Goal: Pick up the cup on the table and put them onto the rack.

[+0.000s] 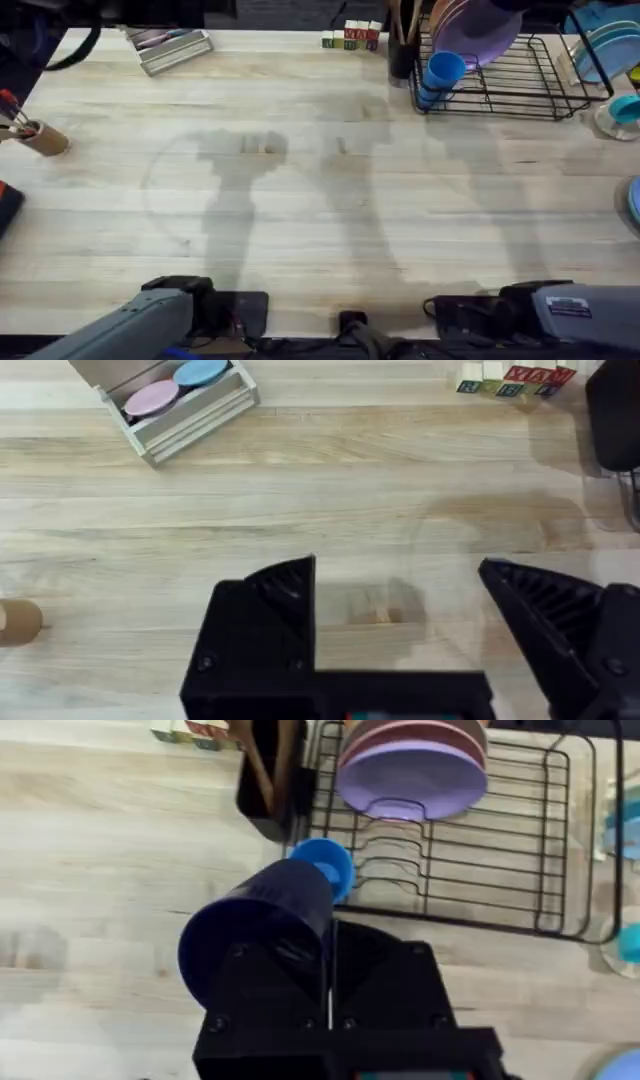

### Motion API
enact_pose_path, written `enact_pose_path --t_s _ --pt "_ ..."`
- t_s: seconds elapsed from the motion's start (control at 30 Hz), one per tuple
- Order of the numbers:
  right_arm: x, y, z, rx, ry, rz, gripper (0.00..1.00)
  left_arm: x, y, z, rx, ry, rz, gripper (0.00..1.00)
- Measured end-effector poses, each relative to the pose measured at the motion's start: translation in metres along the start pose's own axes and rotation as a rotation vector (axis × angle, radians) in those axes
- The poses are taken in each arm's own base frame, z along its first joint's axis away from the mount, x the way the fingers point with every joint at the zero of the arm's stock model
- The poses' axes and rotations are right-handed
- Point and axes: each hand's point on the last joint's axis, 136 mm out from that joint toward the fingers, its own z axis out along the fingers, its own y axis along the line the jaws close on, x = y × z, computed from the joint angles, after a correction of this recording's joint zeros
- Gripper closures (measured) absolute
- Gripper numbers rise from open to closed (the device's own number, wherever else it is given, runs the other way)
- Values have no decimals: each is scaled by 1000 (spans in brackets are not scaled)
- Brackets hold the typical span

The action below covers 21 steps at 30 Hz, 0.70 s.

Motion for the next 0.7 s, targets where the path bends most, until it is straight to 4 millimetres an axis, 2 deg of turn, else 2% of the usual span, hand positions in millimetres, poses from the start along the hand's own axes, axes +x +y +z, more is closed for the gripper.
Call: enact_pose_path --t_s 0.2,0.43,0.57,0.7 --pt "5 -18 1 32 23 9 967 0 0 0 0 0 0 7" --pt "11 -18 1 33 18 4 968 0 0 0 0 0 -1 7" --pt "25 -18 -5 33 -1 -3 968 0 0 0 0 0 -1 6" --pt "48 -19 -22 34 -22 -30 968 0 0 0 0 0 -1 7"
